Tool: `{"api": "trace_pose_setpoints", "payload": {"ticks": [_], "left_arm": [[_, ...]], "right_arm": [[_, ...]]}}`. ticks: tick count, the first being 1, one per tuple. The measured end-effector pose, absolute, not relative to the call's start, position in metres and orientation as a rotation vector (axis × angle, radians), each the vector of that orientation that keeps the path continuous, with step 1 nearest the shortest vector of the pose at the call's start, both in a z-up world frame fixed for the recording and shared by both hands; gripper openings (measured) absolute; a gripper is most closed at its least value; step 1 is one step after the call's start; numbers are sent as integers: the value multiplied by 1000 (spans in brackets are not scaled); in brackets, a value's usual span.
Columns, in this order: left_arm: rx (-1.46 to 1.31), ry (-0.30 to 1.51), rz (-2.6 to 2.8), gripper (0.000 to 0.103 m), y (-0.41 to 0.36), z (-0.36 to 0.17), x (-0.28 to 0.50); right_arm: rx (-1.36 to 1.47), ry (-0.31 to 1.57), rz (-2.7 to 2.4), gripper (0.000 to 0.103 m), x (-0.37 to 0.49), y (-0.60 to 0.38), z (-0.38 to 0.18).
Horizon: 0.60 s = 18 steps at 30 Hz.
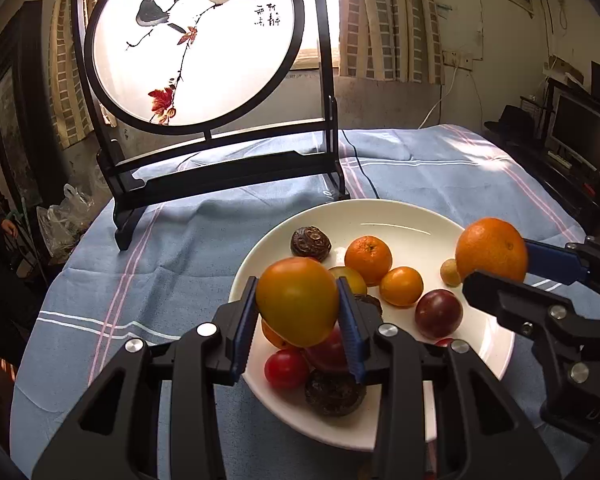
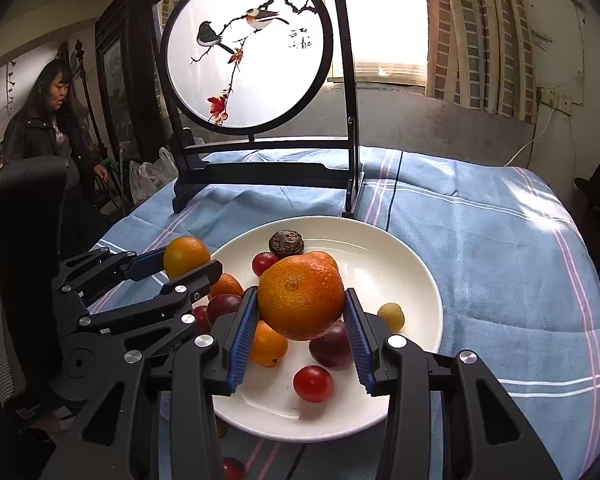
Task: Organize fruits
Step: 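Carry both fruits onto the white plate and hold them there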
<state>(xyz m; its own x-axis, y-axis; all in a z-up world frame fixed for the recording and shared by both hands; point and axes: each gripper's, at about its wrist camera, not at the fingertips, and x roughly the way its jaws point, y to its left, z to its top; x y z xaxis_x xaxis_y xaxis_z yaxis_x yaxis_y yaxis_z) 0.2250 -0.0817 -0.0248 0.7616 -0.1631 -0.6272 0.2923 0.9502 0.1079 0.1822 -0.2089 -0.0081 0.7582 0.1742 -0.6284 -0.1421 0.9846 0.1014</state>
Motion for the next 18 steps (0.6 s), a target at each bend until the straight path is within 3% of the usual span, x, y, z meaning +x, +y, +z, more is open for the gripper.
{"api": "trace_pose_setpoints", "payload": {"ticks": [18], "left_arm": [[213, 655, -261, 37, -85, -25, 223]], "right_arm": [[49, 688, 180, 44, 182, -209, -9]]}}
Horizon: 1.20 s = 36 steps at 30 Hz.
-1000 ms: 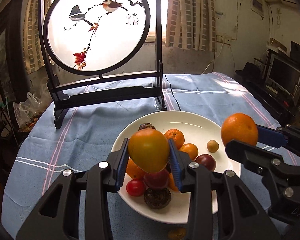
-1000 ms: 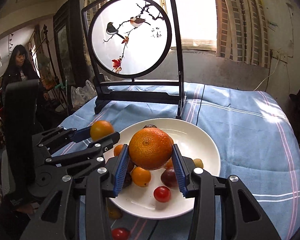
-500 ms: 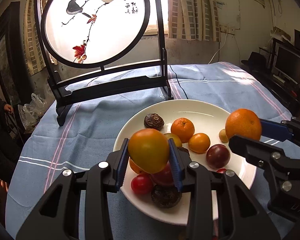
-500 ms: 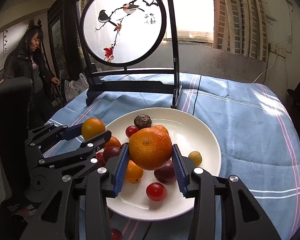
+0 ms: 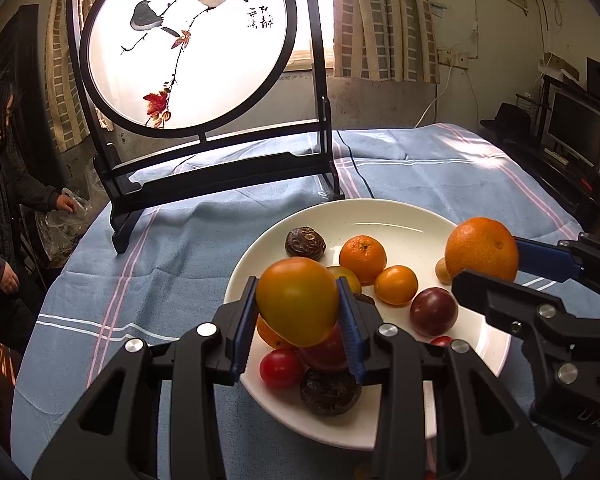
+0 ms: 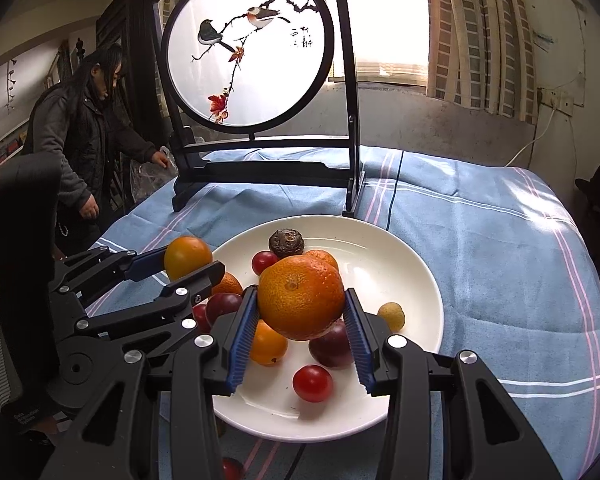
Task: Organize fruits
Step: 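Carry both fruits onto the white plate and hold them there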
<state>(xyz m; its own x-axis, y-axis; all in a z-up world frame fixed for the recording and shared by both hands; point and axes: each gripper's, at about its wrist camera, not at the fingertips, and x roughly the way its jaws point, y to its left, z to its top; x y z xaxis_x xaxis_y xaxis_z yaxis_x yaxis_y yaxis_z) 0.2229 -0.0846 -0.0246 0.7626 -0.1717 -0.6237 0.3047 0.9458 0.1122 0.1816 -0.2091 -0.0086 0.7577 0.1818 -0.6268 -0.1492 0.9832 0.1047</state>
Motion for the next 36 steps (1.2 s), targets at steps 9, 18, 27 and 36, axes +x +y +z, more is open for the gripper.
{"api": "trace_pose_setpoints", "payload": {"ticks": [9, 18, 27, 36], "left_arm": [[222, 633, -248, 37, -84, -22, 221], [222, 631, -247, 37, -83, -22, 221], [223, 625, -245, 37, -83, -21, 221], [187, 617, -224, 38, -81, -20, 228]], "right_arm": [[44, 667, 192, 44, 178, -207, -5], [45, 666, 193, 44, 178, -205, -4], [42, 663, 200, 44, 177, -204, -4], [89, 636, 169, 44, 181, -210, -4]]}}
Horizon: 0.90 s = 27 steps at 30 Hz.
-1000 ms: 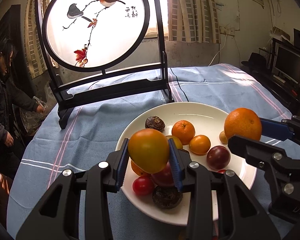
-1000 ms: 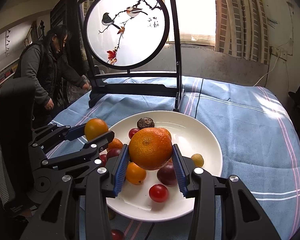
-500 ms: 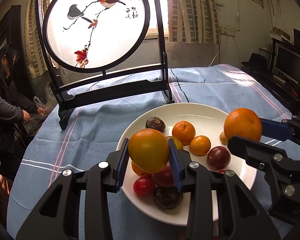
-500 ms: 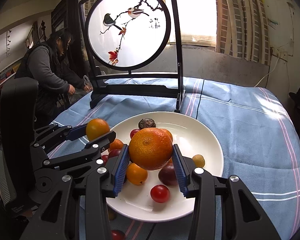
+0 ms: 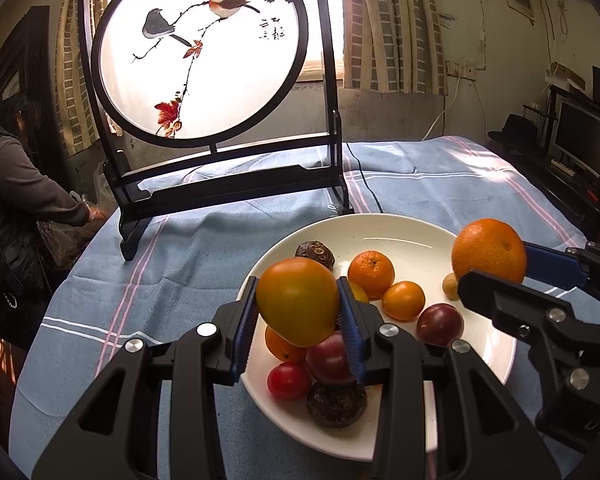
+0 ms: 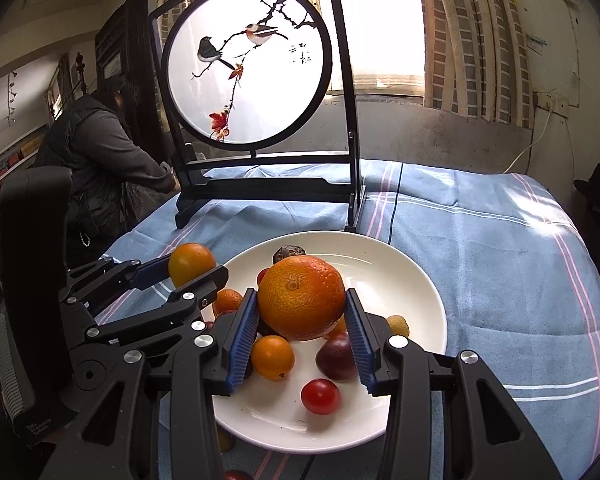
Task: Organize fruits
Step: 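Carry both fruits onto the white plate and hold them there, then open both tools and release the fruits on the plate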
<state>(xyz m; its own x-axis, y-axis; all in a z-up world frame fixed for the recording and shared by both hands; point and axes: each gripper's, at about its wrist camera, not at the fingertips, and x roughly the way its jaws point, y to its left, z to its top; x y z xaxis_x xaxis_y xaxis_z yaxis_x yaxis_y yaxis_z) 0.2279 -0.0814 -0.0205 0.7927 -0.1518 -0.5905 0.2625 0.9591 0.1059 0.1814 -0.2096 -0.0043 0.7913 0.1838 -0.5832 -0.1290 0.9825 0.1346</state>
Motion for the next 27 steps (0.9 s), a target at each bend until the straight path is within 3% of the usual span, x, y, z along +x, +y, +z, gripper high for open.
{"api": "trace_pose_setpoints", "payload": {"ticks": [2, 4, 6, 11, 23, 27], "left_arm": [[181, 623, -221, 39, -80, -23, 231], [185, 609, -210, 60, -79, -24, 231], [183, 583, -195, 71, -77, -21, 229], [185, 570, -211, 71, -77, -18, 225], [200, 567, -221, 71, -77, -16, 222], [178, 546, -226, 71, -64, -1, 215]], "right_arm": [[101, 645, 158, 44, 187, -212, -10], [128, 656, 161, 47, 191, -216, -16], [157, 619, 147, 57, 189, -222, -13], [166, 538, 144, 60, 177, -229, 6], [170, 564, 188, 60, 171, -222, 12], [158, 535, 214, 66, 151, -221, 26]]}}
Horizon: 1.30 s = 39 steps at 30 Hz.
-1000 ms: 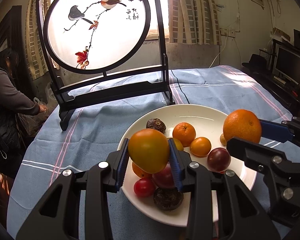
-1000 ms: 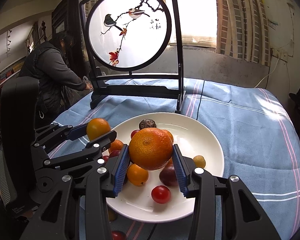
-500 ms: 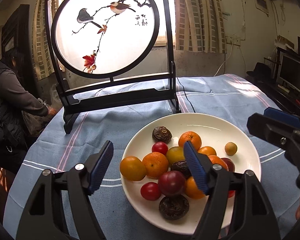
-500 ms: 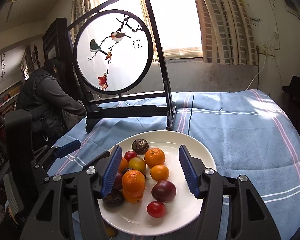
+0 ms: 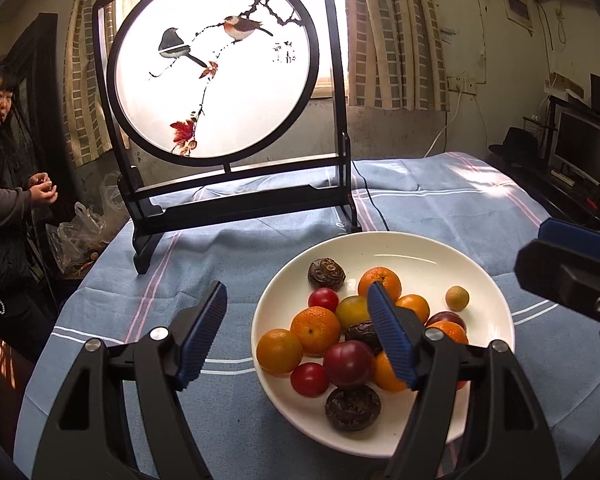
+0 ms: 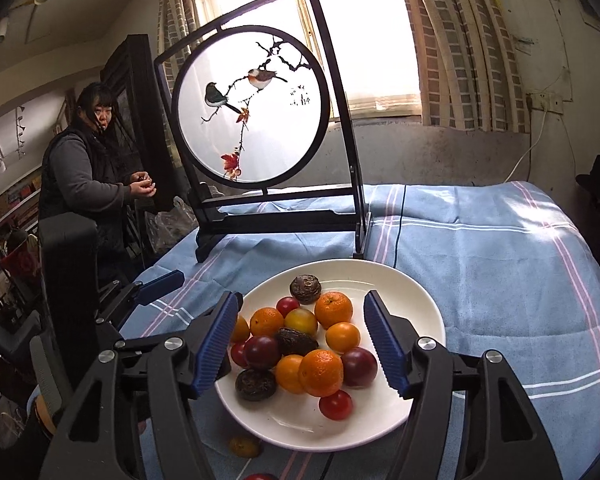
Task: Organize fruits
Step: 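Open both tools and release the fruits on the plate, then withdraw both tools from the plate toward the last loose fruits, then grasp a small yellow-green fruit with the left tool while the right tool grasps a red tomato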
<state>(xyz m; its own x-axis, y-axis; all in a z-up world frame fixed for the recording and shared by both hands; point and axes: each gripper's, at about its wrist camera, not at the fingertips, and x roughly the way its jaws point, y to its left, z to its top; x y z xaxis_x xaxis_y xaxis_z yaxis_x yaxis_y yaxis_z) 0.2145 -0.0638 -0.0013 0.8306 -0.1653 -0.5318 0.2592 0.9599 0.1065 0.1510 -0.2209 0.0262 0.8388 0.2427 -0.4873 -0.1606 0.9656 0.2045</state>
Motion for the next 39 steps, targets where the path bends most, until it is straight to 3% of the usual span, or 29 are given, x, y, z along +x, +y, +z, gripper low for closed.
{"api": "trace_pose_setpoints", "payload": {"ticks": [4, 11, 16, 19, 27, 32, 36, 39], "left_arm": [[149, 554, -254, 76, -38, 11, 198], [234, 627, -293, 78, -3, -8, 152], [247, 704, -302, 78, 11, -28, 140], [263, 739, -307, 78, 11, -40, 135], [329, 805, -479, 78, -45, -71, 130], [348, 877, -519, 63, -80, -94, 144], [308, 921, -519, 28, -84, -105, 156], [307, 905, -521, 27, -83, -103, 153]], "right_arm": [[89, 612, 273, 66, 121, -212, 14], [-88, 877, 349, 66, 87, -175, -64], [-127, 958, 360, 50, 99, -154, -91], [-146, 973, 348, 30, 104, -150, -95], [-70, 897, 318, 28, 88, -188, -67], [-5, 883, 309, 28, 82, -210, -68], [-20, 910, 314, 28, 87, -209, -77], [-22, 917, 315, 28, 88, -209, -80]]}}
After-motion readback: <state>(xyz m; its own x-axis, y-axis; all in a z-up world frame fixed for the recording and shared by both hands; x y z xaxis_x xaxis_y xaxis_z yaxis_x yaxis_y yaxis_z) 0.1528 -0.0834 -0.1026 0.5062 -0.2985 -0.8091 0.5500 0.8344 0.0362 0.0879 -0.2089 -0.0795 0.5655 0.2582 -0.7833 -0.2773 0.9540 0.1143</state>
